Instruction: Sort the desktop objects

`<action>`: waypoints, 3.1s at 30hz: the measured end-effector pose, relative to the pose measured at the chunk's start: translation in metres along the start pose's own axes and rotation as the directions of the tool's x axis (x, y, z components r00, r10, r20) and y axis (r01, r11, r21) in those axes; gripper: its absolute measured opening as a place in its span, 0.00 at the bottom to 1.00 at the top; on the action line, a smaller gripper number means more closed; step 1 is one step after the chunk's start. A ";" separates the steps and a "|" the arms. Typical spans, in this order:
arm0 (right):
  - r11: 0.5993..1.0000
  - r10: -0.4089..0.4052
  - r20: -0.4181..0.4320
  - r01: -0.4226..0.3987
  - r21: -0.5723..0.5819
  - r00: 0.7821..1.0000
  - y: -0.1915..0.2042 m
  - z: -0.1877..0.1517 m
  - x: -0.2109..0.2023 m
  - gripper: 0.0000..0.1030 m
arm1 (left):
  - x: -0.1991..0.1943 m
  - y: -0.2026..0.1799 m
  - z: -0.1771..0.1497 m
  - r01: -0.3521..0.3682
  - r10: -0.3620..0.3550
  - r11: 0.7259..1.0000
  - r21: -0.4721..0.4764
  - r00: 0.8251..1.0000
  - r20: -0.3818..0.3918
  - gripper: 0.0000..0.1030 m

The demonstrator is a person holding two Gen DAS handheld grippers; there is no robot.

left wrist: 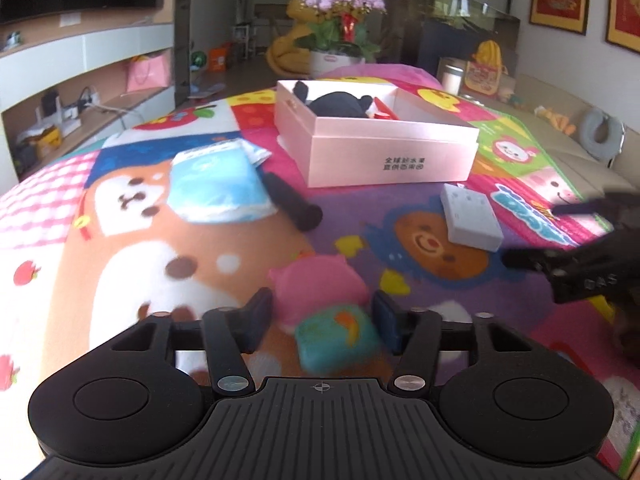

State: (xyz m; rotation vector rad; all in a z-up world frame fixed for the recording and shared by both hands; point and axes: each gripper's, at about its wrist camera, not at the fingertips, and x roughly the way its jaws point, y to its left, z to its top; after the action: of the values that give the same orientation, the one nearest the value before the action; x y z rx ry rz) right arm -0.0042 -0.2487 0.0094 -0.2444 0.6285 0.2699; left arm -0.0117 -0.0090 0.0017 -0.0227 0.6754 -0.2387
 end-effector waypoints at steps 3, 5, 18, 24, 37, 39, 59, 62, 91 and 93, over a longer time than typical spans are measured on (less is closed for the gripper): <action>0.997 0.040 0.027 -0.038 -0.064 0.999 0.001 0.016 0.014 1.00 | -0.006 0.003 -0.004 0.005 -0.005 0.999 -0.043 1.000 0.010 0.77; 0.995 0.097 -0.008 -0.097 -0.006 0.995 -0.008 0.029 0.033 1.00 | -0.006 0.004 -0.005 0.007 -0.006 0.998 -0.058 1.000 0.014 0.90; 0.861 0.465 -0.069 -0.432 0.268 0.883 -0.030 0.035 0.050 1.00 | -0.004 0.008 -0.005 0.031 -0.029 0.995 -0.090 0.999 0.020 0.97; 0.949 0.243 -0.043 -0.229 0.219 0.969 -0.017 0.036 0.028 1.00 | -0.004 0.008 -0.005 0.029 -0.027 0.995 -0.092 0.999 0.020 0.98; 0.973 0.178 -0.131 -0.156 0.168 0.975 0.015 0.047 0.067 1.00 | -0.007 0.001 -0.004 -0.021 0.024 0.997 -0.074 0.999 0.035 0.98; 0.982 0.154 -0.135 -0.137 0.131 0.979 0.018 0.045 0.061 0.88 | -0.007 -0.003 -0.003 -0.012 0.014 0.998 -0.069 0.999 0.030 0.98; 0.985 0.157 -0.077 -0.151 0.080 0.985 0.000 0.025 -0.049 0.88 | -0.017 -0.037 0.005 -0.064 0.064 0.997 0.051 0.998 0.012 0.52; 0.986 0.161 -0.054 -0.158 0.060 0.985 0.002 0.024 -0.067 0.88 | -0.038 -0.047 0.008 -0.034 0.030 0.996 0.078 0.998 0.054 0.52; 0.962 -0.011 0.184 -0.039 0.269 0.983 -0.111 0.199 -0.036 0.88 | 0.006 -0.011 0.092 -0.062 0.058 0.998 0.029 0.989 0.136 1.00; 0.960 0.020 0.146 -0.060 0.272 0.989 -0.101 0.207 -0.014 0.88 | -0.002 -0.004 0.072 -0.099 0.095 0.995 0.019 0.984 0.148 1.00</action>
State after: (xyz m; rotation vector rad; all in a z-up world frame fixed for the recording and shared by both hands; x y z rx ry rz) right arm 0.1297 -0.2828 0.1940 0.0560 0.5235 0.2332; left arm 0.0305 -0.0166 0.0591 0.0178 0.5250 -0.1506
